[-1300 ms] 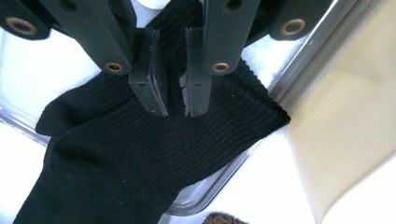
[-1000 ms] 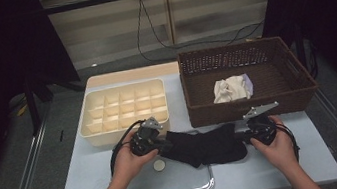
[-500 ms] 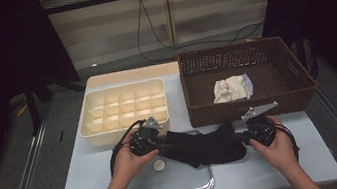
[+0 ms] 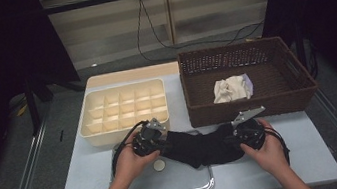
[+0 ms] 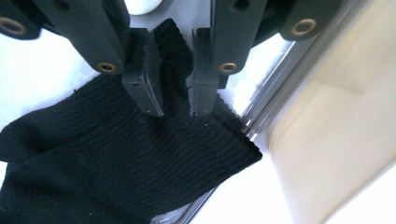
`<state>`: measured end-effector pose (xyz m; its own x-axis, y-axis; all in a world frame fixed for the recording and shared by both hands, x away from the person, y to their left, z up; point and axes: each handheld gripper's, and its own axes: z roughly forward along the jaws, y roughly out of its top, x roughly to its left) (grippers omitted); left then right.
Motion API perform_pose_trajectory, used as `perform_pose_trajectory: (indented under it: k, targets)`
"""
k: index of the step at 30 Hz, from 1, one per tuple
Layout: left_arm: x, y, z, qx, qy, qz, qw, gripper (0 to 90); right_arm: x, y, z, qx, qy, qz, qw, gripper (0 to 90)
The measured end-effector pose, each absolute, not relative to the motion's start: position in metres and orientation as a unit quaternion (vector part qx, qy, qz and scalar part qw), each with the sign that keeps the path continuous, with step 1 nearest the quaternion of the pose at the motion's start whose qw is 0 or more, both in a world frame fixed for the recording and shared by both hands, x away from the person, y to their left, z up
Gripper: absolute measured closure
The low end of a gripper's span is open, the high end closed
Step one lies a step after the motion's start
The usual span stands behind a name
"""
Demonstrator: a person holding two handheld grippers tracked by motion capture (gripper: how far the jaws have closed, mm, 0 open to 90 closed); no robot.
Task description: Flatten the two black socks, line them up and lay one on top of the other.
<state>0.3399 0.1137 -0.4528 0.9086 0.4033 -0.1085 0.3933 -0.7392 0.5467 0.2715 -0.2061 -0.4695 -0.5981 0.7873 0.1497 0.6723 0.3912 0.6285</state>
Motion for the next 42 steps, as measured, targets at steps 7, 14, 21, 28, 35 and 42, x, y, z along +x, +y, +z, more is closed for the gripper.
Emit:
perform_pose_trajectory:
  k: [7, 14, 21, 28, 35, 42]
  targets:
    - [0.34, 0.114, -0.452, 0.924, 0.231, 0.002, 0.304, 78.5, 0.27, -0.2, -0.461, 0.433, 0.828, 0.345, 0.088, 90.0]
    - [0.34, 0.114, -0.451, 0.931, 0.217, 0.004, 0.294, 78.9, 0.265, -0.183, -0.445, 0.404, 0.835, 0.363, 0.082, 90.0]
    - [0.34, 0.115, -0.451, 0.93, 0.219, 0.001, 0.297, 78.8, 0.27, -0.167, -0.468, 0.4, 0.848, 0.342, 0.059, 89.1]
    - [0.34, 0.115, -0.451, 0.929, 0.219, -0.002, 0.298, 78.8, 0.27, -0.177, -0.462, 0.414, 0.838, 0.349, 0.062, 74.4]
    - [0.341, 0.115, -0.451, 0.93, 0.218, -0.001, 0.297, 78.8, 0.271, -0.198, -0.451, 0.436, 0.821, 0.36, 0.082, 72.5]
    - [0.341, 0.115, -0.451, 0.93, 0.218, -0.003, 0.297, 78.8, 0.276, -0.211, -0.458, 0.457, 0.815, 0.343, 0.097, 74.1]
